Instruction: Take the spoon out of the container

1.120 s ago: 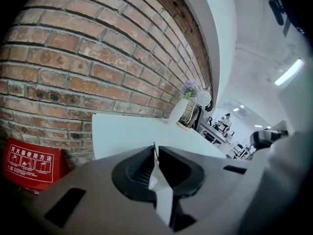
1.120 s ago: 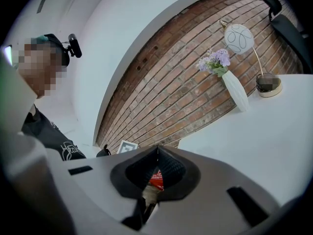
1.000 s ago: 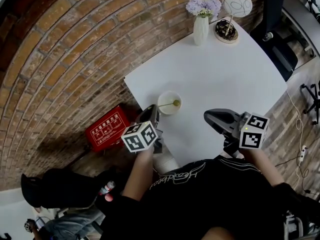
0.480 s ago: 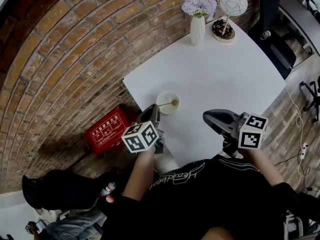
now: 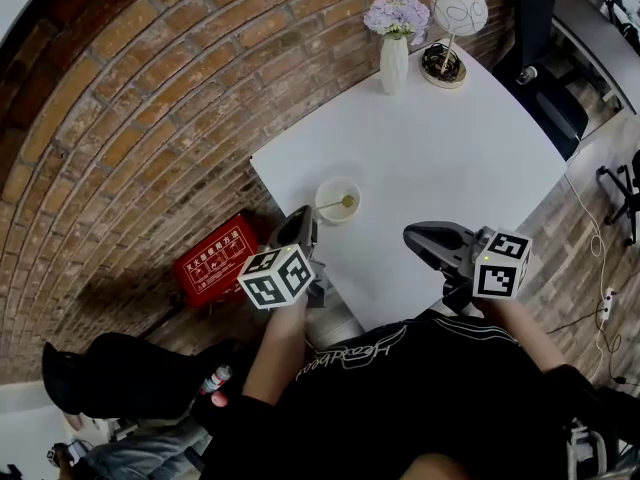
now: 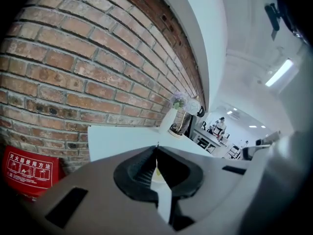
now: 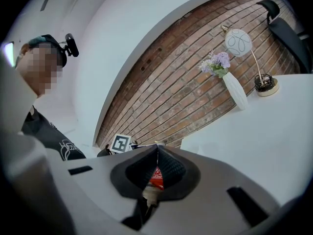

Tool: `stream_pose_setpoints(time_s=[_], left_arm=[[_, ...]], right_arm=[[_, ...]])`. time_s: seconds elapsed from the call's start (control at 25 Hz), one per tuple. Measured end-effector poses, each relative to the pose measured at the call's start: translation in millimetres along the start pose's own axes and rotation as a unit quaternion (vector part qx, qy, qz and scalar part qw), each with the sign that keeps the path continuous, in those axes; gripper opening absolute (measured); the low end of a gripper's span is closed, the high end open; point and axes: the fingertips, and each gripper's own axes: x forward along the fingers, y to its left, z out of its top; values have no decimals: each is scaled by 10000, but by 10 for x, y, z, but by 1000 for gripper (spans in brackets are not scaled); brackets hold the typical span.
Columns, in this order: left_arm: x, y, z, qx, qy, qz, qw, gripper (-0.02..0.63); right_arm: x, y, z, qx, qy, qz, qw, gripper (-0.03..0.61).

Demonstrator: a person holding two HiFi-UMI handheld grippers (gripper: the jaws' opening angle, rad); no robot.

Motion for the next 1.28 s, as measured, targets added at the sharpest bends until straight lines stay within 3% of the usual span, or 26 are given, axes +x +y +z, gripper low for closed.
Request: stream_pose_setpoints(time_s=[0.2, 0.68, 1.28], left_arm=[[-289, -109, 188, 117, -344, -149, 9992, 8], [-1043, -582, 470, 478, -717, -772, 9933, 8], [-1765, -994, 167, 1065, -285, -1333, 9849, 8]], right_arm=[[24, 173, -46, -89, -18, 64, 9999, -3], [-43, 593, -181, -307, -223, 51, 9993, -3], [-66, 1206, -263, -1034, -412, 163, 9937, -3]])
